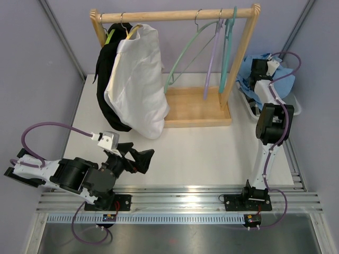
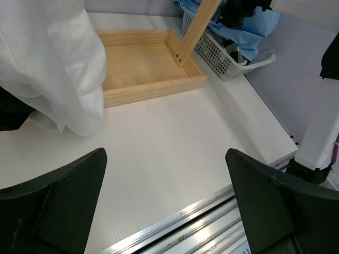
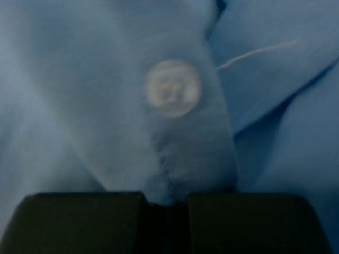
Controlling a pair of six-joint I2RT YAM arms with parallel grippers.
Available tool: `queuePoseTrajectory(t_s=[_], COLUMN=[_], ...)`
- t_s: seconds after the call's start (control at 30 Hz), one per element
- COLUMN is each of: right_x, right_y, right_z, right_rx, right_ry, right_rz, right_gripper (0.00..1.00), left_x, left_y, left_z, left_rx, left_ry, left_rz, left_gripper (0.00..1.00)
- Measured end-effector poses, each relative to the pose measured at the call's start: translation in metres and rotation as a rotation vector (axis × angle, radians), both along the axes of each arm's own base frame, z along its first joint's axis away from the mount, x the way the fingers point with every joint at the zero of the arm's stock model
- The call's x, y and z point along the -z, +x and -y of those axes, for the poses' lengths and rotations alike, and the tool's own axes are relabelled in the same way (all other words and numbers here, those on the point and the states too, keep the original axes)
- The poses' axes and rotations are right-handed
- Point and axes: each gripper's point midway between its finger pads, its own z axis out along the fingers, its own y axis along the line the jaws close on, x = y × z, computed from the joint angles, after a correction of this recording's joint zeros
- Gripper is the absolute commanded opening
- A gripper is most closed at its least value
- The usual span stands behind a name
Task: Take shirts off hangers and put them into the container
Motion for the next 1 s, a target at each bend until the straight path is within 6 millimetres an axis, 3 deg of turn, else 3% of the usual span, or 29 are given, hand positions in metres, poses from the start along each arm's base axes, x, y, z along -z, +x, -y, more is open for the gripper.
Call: queuePoseTrajectory(t_s=[0.1,0.17,0.5,0.57,0.63,0.67,0.73,0.77,0.83,1.0], right_x=[0.052,0.070,0.075,0.076,0.075,0.075,0.071,0.069,0.056,-0.005], right_y=[-0.016,-0.024,-0.031,-0.030,-0.029,-0.029,-0.029,-0.032,-0.043,-0.092], right_z=[0.005,0.012,0.022,0.022,0.021,0.020,0.017,0.015,0.008,0.002], right_rx=[0.031,0.044,0.039,0.041,0.035,0.031,0.019,0.012,-0.005,-0.024], right_ry=[0.078,0.129,0.231,0.241,0.258,0.264,0.283,0.292,0.307,0.289], right_rz=[-0.124,-0.161,-0.185,-0.194,-0.195,-0.195,-0.177,-0.171,-0.161,-0.142], right_gripper=[0.00,0.00,0.02,0.24,0.30,0.37,0.57,0.75,0.99,0.99], left_x=[0.001,0.001,0.000,0.001,0.002,0.003,0.004,0.004,0.005,0.004], left_y=[-0.001,-0.002,-0.006,-0.008,-0.010,-0.010,-0.012,-0.012,-0.012,-0.012], left_z=[0.000,0.000,0.011,0.014,0.017,0.018,0.020,0.021,0.022,0.021], left_rx=[0.010,0.015,0.043,0.052,0.061,0.065,0.071,0.073,0.075,0.076], left_ry=[-0.011,-0.019,-0.036,-0.032,-0.029,-0.028,-0.022,-0.020,-0.018,-0.011], left_rz=[-0.010,-0.015,-0.018,-0.020,-0.023,-0.025,-0.026,-0.027,-0.027,-0.022], left_gripper=[0.99,0.99,0.99,0.99,0.99,0.99,0.99,0.99,0.99,0.99])
